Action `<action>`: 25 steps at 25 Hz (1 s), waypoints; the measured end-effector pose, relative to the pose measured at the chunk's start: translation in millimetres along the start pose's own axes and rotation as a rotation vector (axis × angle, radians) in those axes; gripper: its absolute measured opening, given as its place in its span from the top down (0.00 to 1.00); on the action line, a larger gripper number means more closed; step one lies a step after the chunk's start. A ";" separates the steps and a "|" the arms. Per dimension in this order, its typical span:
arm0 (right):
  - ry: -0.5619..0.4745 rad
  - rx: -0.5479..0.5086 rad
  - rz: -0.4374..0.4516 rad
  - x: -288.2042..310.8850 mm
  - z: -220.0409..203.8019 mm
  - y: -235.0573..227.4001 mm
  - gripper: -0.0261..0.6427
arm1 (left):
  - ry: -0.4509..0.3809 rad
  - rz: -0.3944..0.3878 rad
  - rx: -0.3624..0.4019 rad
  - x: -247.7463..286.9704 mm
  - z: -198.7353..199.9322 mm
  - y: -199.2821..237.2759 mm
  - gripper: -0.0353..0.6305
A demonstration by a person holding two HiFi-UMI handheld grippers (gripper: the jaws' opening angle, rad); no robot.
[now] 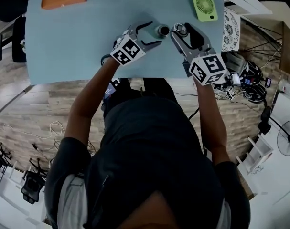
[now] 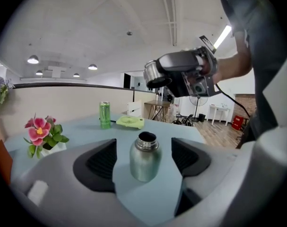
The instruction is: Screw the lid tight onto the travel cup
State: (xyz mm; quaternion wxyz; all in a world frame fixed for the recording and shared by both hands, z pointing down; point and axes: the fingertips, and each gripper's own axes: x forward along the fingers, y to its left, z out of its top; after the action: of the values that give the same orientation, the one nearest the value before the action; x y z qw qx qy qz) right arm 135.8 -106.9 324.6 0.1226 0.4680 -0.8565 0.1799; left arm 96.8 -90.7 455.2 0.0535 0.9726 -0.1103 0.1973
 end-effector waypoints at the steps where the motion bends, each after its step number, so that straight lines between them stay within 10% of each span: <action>1: 0.006 0.000 0.003 3.9 -3.4 -1.2 0.58 | 0.000 -0.002 -0.001 2.9 -1.1 0.7 0.36; 25: 0.096 -0.090 0.107 56.0 -76.5 -9.2 0.58 | 0.042 -0.031 0.057 59.5 -41.5 -3.7 0.35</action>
State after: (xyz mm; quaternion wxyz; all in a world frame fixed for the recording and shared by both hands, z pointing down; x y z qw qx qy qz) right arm 117.0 -121.6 416.8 0.1748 0.4065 -0.8806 0.1696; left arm 135.6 -92.6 516.5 0.0311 0.9711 -0.0882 0.2197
